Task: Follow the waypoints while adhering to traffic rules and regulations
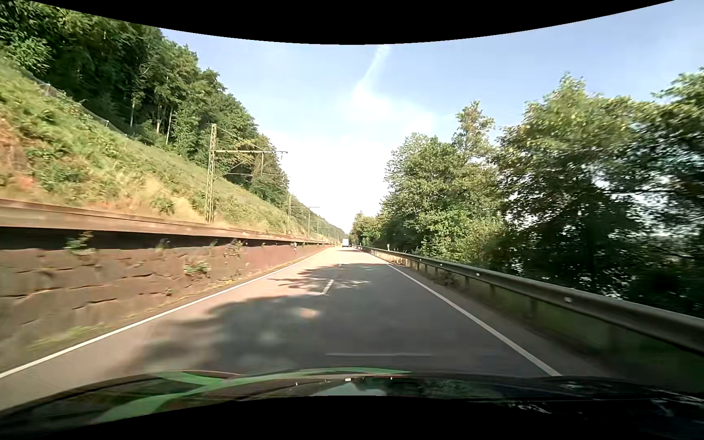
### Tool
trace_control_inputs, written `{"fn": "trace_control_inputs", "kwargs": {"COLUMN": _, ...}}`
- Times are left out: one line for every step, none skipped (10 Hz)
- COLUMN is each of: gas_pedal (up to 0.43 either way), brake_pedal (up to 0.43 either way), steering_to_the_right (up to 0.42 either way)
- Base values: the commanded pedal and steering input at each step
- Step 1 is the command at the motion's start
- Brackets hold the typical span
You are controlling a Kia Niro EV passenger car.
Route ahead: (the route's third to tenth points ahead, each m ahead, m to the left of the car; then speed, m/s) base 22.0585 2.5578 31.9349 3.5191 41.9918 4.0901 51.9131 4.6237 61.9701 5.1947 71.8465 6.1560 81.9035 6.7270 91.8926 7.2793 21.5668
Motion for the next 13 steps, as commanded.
{"fn": "trace_control_inputs", "kwargs": {"gas_pedal": 0.228, "brake_pedal": 0.000, "steering_to_the_right": -0.013}}
{"fn": "trace_control_inputs", "kwargs": {"gas_pedal": 0.228, "brake_pedal": 0.000, "steering_to_the_right": -0.013}}
{"fn": "trace_control_inputs", "kwargs": {"gas_pedal": 0.220, "brake_pedal": 0.000, "steering_to_the_right": -0.014}}
{"fn": "trace_control_inputs", "kwargs": {"gas_pedal": 0.220, "brake_pedal": 0.000, "steering_to_the_right": -0.014}}
{"fn": "trace_control_inputs", "kwargs": {"gas_pedal": 0.209, "brake_pedal": 0.000, "steering_to_the_right": -0.014}}
{"fn": "trace_control_inputs", "kwargs": {"gas_pedal": 0.209, "brake_pedal": 0.000, "steering_to_the_right": -0.014}}
{"fn": "trace_control_inputs", "kwargs": {"gas_pedal": 0.209, "brake_pedal": 0.000, "steering_to_the_right": -0.014}}
{"fn": "trace_control_inputs", "kwargs": {"gas_pedal": 0.209, "brake_pedal": 0.000, "steering_to_the_right": -0.014}}
{"fn": "trace_control_inputs", "kwargs": {"gas_pedal": 0.220, "brake_pedal": 0.000, "steering_to_the_right": -0.014}}
{"fn": "trace_control_inputs", "kwargs": {"gas_pedal": 0.220, "brake_pedal": 0.000, "steering_to_the_right": -0.014}}
{"fn": "trace_control_inputs", "kwargs": {"gas_pedal": 0.220, "brake_pedal": 0.000, "steering_to_the_right": -0.014}}
{"fn": "trace_control_inputs", "kwargs": {"gas_pedal": 0.228, "brake_pedal": 0.000, "steering_to_the_right": -0.011}}
{"fn": "trace_control_inputs", "kwargs": {"gas_pedal": 0.228, "brake_pedal": 0.000, "steering_to_the_right": -0.008}}
